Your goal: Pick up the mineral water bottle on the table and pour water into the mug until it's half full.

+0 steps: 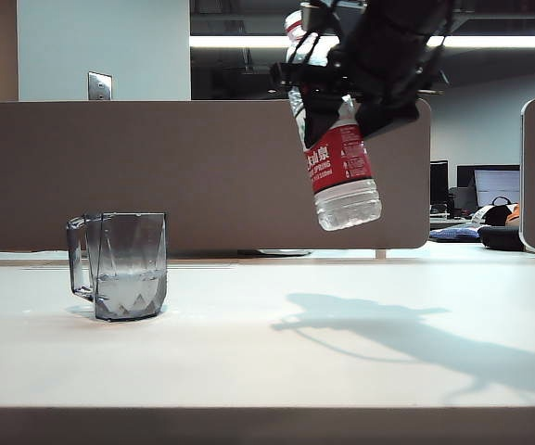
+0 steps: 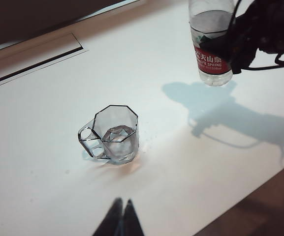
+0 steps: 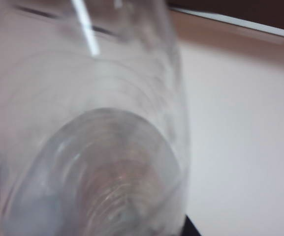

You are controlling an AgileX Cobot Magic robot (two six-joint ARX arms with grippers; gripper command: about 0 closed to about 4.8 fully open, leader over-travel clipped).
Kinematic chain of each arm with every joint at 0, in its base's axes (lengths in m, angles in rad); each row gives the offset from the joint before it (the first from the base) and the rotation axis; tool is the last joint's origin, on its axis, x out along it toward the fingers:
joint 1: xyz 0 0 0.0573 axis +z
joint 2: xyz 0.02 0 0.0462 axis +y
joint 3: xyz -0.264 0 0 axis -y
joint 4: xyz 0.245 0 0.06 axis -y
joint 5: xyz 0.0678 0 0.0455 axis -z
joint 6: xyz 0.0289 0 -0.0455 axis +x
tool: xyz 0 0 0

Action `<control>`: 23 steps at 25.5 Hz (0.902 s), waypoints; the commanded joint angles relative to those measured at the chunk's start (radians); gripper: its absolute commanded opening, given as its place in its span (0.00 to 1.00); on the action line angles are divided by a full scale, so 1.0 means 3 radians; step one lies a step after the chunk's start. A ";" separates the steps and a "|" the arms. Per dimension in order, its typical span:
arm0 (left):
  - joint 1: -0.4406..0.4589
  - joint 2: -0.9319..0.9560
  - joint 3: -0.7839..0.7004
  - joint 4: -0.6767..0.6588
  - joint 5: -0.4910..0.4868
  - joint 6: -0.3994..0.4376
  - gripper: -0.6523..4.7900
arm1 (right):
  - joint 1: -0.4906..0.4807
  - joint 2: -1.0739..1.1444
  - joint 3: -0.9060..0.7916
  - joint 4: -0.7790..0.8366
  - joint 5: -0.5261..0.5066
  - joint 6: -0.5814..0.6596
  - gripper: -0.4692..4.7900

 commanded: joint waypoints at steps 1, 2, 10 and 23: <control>-0.0004 -0.0008 0.0009 0.0020 0.0013 0.0001 0.11 | 0.0004 -0.0106 -0.0300 0.0813 0.0006 0.0093 0.52; -0.0004 -0.0009 0.0009 0.0020 0.0013 0.0001 0.11 | 0.0003 -0.0107 -0.0384 0.0975 0.0011 0.0139 0.52; -0.0004 -0.0008 0.0009 -0.0024 0.0011 0.0001 0.11 | -0.0053 0.0198 -0.0877 0.1864 0.0153 0.0216 0.52; -0.0004 -0.0008 0.0009 -0.0048 0.0013 -0.0001 0.11 | -0.0084 0.0465 -0.0970 0.1817 0.0125 0.0403 0.54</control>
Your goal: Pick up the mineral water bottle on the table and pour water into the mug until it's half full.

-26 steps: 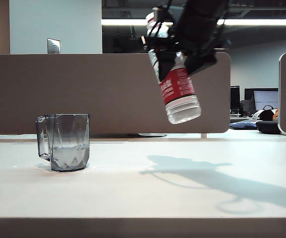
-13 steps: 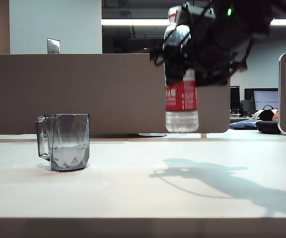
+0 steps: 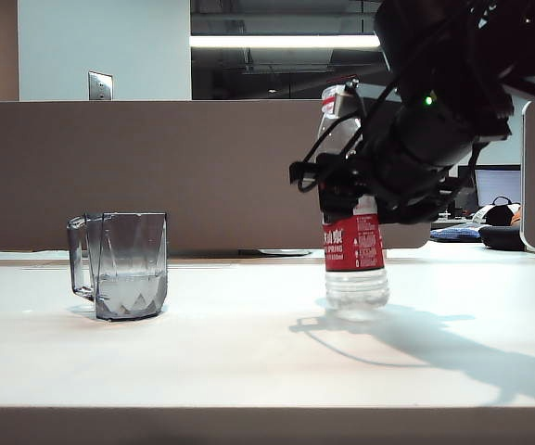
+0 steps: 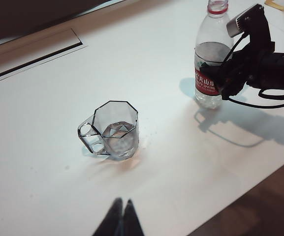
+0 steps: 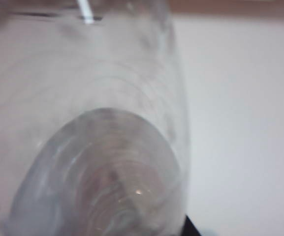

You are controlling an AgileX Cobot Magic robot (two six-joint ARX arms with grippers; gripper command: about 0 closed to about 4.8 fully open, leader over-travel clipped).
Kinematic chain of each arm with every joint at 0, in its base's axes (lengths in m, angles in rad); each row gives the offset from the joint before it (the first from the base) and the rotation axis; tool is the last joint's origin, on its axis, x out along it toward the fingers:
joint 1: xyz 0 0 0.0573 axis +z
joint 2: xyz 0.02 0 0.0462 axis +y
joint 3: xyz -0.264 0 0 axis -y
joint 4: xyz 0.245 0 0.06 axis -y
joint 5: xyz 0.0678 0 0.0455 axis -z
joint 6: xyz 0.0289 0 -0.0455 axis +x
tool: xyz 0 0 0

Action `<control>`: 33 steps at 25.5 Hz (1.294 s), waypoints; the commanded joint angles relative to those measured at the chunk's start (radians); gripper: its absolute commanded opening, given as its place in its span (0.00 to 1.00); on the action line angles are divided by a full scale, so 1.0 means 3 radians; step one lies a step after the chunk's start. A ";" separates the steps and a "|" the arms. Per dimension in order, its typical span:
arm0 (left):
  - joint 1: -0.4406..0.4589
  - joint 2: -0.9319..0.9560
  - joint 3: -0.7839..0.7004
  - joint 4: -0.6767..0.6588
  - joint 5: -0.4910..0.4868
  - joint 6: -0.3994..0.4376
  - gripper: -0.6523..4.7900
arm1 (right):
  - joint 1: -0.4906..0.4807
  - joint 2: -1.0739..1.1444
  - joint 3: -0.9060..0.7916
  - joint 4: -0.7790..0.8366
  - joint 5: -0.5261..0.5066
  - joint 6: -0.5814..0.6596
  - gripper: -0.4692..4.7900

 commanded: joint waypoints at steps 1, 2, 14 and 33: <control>-0.0004 -0.0006 0.0009 -0.0006 0.0011 -0.0001 0.11 | 0.0003 -0.0014 0.0013 0.0072 -0.0006 0.0046 0.59; -0.0004 -0.0006 0.0009 -0.0006 0.0011 0.0000 0.11 | 0.0003 -0.0017 0.0013 0.0052 -0.0005 0.0046 0.64; -0.0004 -0.0006 0.0009 0.0000 0.0013 0.0000 0.11 | 0.0003 -0.0207 0.0017 -0.0666 0.0025 0.0045 0.80; -0.0004 -0.0008 0.0009 -0.0001 0.0014 0.0000 0.11 | 0.0008 -0.0549 0.0017 -0.1119 0.0024 0.0046 1.00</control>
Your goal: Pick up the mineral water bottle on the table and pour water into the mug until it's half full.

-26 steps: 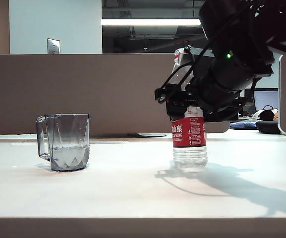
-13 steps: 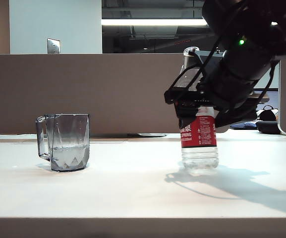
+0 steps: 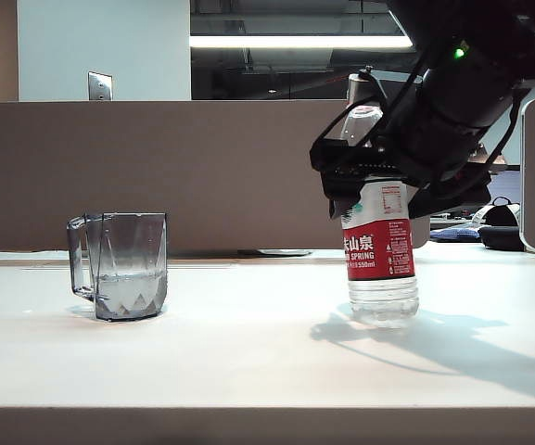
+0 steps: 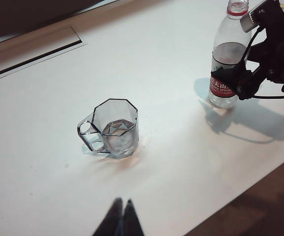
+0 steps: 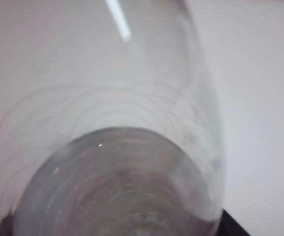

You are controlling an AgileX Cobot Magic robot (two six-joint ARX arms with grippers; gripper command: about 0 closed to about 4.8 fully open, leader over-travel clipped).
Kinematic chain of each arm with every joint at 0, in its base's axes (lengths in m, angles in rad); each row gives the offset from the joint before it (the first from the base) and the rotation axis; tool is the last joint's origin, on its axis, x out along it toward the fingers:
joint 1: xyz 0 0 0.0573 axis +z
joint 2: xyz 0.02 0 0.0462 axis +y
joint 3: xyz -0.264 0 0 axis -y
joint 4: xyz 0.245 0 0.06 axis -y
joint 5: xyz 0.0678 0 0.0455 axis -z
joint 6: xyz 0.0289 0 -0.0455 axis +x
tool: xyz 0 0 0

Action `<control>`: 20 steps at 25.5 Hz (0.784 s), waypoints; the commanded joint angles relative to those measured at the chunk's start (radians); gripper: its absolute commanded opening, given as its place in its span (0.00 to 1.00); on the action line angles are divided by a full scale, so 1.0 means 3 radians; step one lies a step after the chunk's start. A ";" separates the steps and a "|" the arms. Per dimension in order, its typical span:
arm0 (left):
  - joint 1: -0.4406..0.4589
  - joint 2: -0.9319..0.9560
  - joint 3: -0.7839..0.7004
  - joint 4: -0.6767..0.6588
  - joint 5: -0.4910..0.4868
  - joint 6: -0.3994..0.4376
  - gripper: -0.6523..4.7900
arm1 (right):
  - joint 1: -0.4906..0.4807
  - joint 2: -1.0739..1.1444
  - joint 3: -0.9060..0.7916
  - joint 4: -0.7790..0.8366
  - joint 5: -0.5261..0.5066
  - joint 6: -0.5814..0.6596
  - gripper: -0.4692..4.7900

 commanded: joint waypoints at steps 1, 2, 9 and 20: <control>-0.0004 -0.0006 0.0009 0.0022 0.0014 0.0000 0.11 | 0.0004 -0.0045 0.0005 -0.0160 0.0003 0.0008 1.00; -0.0004 -0.0006 0.0009 0.0020 0.0015 0.0000 0.11 | 0.0004 -0.0052 0.0004 -0.0224 0.0013 0.0006 1.00; -0.0004 -0.0006 0.0009 0.0022 0.0023 -0.0001 0.11 | 0.0004 -0.0160 0.0004 -0.0401 0.0017 0.0006 1.00; -0.0004 -0.0006 0.0009 0.0022 0.0023 -0.0001 0.11 | 0.0019 -0.0347 0.0004 -0.0703 0.0005 0.0005 1.00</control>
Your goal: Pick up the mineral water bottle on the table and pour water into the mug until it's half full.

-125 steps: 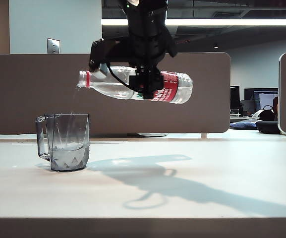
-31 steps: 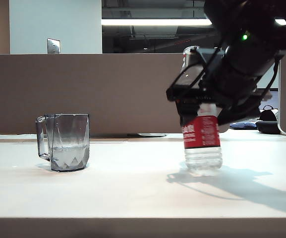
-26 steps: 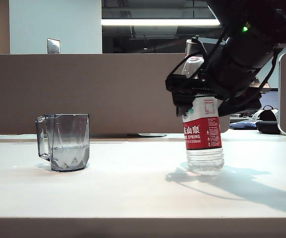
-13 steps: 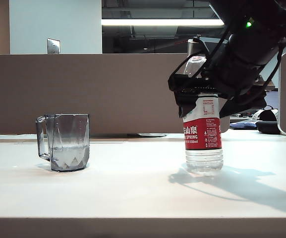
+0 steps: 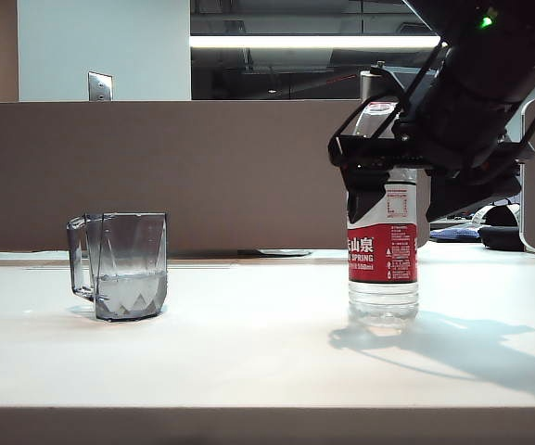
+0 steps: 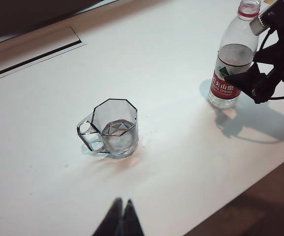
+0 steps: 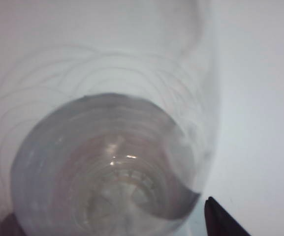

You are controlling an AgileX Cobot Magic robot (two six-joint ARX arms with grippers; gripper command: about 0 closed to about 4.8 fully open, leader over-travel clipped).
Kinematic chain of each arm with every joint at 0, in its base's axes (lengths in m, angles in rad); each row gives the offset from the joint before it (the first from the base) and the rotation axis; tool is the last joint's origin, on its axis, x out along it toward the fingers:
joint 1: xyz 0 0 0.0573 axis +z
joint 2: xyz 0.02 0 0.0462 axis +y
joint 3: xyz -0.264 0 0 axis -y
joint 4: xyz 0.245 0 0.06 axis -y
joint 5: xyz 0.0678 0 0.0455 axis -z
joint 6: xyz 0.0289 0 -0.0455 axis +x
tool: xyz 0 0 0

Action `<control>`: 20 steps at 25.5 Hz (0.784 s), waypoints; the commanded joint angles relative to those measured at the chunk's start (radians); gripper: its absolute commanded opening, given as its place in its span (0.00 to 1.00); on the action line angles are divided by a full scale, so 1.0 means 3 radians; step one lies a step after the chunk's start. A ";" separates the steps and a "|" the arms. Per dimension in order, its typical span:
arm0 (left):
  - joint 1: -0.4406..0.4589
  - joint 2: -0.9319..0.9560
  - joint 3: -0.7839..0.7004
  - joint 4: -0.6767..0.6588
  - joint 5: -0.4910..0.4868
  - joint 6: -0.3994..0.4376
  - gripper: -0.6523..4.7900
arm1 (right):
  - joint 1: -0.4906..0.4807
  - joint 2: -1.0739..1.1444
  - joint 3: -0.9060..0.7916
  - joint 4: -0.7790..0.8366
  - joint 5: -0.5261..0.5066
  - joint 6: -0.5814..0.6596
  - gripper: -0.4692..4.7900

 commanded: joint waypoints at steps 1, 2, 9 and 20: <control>-0.0004 -0.0006 0.0009 0.0022 0.0018 -0.0001 0.11 | 0.0019 -0.0065 0.0005 -0.0078 -0.0003 0.0006 1.00; -0.0004 -0.0006 0.0009 0.0022 0.0018 -0.0001 0.11 | 0.0020 -0.0098 0.0005 -0.0090 -0.0004 0.0006 1.00; -0.0004 -0.0008 0.0009 0.0022 0.0018 -0.0001 0.11 | 0.0020 -0.0186 0.0006 -0.0240 -0.0006 0.0004 1.00; -0.0004 -0.0008 0.0009 0.0023 0.0018 -0.0001 0.11 | 0.0023 -0.0187 0.0023 -0.0050 -0.0165 -0.0055 1.00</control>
